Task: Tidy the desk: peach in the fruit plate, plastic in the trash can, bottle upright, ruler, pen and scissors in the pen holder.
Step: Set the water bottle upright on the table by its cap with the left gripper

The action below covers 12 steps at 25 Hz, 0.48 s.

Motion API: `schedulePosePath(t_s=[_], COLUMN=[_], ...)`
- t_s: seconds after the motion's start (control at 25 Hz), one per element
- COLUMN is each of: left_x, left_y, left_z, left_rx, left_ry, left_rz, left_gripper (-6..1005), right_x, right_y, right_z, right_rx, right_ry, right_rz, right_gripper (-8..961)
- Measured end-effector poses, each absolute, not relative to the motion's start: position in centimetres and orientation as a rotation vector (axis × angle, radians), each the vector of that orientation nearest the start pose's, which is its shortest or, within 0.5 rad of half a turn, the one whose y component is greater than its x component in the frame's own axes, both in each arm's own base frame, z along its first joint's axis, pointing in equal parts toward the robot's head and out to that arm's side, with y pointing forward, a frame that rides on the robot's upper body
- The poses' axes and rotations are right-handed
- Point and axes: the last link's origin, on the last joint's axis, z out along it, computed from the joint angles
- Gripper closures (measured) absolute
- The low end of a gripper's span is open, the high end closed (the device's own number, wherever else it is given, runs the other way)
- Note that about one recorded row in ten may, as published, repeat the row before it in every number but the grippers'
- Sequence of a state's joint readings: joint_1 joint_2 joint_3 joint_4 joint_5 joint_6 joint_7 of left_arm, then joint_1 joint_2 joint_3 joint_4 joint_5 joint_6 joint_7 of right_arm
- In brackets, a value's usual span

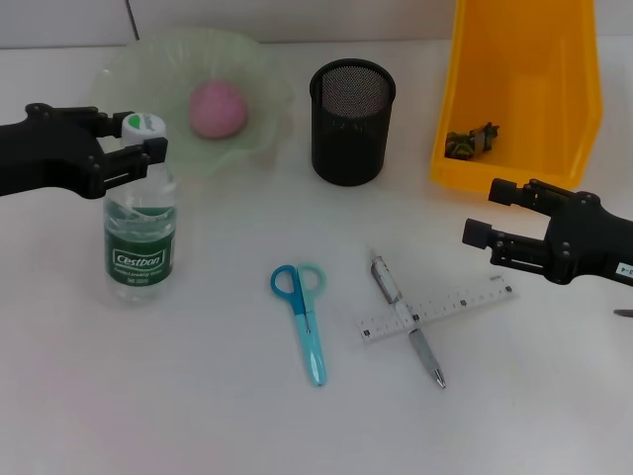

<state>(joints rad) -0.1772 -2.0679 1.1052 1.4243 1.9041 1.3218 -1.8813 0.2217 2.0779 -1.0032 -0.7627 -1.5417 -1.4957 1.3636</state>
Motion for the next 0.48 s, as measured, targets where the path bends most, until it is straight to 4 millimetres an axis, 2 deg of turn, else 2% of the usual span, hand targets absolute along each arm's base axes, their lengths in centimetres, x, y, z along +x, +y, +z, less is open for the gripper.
schedulePosePath(t_s=[0.48], left_x=[-24.94], left_y=[30.76], left_z=[7.80], left_rx=[-2.451], left_ry=[-0.614], left_rz=[-0.418], left_gripper=[558], right_x=[28.70], right_y=[28.07], right_z=[1.02], right_rx=[-2.497], right_ry=[0.746], right_rz=[0.920], right_gripper=[153])
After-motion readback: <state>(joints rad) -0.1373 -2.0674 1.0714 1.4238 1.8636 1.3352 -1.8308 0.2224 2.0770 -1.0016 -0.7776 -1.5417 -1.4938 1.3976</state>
